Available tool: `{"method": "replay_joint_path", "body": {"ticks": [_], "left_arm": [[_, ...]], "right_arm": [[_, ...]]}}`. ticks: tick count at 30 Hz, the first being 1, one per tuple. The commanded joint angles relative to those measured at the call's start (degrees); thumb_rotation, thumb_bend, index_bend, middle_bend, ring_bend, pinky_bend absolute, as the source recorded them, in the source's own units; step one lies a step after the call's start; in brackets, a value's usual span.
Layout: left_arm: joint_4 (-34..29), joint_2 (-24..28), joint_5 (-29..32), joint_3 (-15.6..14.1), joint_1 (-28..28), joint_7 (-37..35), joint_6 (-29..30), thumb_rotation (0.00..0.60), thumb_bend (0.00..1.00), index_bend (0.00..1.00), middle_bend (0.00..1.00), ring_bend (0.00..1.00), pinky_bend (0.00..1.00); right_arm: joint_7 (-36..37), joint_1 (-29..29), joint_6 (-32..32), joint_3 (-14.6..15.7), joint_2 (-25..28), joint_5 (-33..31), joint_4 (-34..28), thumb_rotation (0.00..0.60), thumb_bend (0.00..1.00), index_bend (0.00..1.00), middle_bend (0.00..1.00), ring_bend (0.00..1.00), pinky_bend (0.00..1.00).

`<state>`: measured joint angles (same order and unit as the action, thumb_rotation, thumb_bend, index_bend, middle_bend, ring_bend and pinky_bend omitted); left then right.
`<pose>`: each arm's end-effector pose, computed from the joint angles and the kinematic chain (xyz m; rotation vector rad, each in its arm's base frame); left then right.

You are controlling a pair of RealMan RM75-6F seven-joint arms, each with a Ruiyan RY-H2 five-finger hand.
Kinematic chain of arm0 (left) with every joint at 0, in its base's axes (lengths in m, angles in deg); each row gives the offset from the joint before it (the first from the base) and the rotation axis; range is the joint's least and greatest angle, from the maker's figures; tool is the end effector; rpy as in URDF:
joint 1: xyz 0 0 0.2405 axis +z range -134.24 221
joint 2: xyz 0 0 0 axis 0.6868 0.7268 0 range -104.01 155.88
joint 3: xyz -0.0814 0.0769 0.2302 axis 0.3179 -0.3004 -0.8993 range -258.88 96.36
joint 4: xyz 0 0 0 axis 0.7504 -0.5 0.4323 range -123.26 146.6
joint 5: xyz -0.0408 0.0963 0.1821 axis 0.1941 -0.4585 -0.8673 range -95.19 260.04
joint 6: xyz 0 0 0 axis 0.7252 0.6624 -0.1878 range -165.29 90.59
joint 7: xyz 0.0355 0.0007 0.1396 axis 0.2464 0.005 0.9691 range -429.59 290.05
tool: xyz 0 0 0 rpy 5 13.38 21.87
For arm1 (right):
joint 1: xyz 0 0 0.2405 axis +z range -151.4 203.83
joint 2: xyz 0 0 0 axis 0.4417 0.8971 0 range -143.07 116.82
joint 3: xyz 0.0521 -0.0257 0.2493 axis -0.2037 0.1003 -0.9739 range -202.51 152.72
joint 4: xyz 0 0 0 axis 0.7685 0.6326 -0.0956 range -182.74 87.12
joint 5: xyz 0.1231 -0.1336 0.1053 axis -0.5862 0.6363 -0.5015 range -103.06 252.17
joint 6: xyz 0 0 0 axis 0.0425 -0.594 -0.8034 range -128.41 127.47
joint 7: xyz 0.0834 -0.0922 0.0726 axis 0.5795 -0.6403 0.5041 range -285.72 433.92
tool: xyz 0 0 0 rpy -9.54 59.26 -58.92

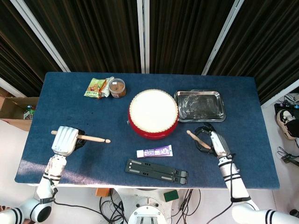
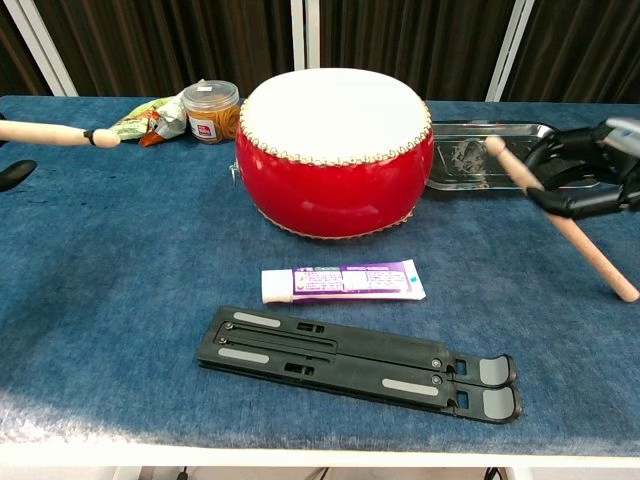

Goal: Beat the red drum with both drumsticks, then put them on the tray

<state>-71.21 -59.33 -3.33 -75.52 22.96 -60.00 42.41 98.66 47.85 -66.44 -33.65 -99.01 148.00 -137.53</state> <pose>-0.2357 0.2626 0.0484 -1.5603 -0.7979 -1.0989 -0.2287 -0.2687 0.0161 1.2220 -1.6820 1.3794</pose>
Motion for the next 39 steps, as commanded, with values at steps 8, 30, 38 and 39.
{"method": "replay_joint_path", "body": {"ticks": [8, 30, 38, 39], "left_arm": [[-1.13, 0.58, -0.01, 0.11, -0.17, 0.94, -0.24, 0.600, 0.38, 1.00, 1.00, 1.00, 1.00], [-0.66, 0.52, 0.08, -0.58, 0.08, 0.00, -0.83, 0.600, 0.38, 1.00, 1.00, 1.00, 1.00], [-0.95, 0.79, -0.02, -0.82, 0.24, -0.04, -0.90, 0.600, 0.38, 1.00, 1.00, 1.00, 1.00], [-0.99, 0.79, -0.06, -0.85, 0.25, -0.03, -0.90, 0.600, 0.38, 1.00, 1.00, 1.00, 1.00]], "right_arm": [[55.09, -3.16, 6.94, -5.96, 3.39, 2.95, 3.44, 0.600, 0.48, 0.68, 0.41, 0.16, 0.27], [80.71, -0.50, 7.83, -5.05, -2.86, 9.04, 12.94, 0.600, 0.31, 0.45, 0.41, 0.19, 0.31], [80.27, -0.39, 5.71, -2.62, -3.55, 11.35, 15.57, 0.600, 0.20, 0.44, 0.46, 0.21, 0.33], [80.09, -0.46, 5.38, -2.18, -3.74, 11.58, 15.96, 0.600, 0.19, 0.44, 0.47, 0.22, 0.34]]}}
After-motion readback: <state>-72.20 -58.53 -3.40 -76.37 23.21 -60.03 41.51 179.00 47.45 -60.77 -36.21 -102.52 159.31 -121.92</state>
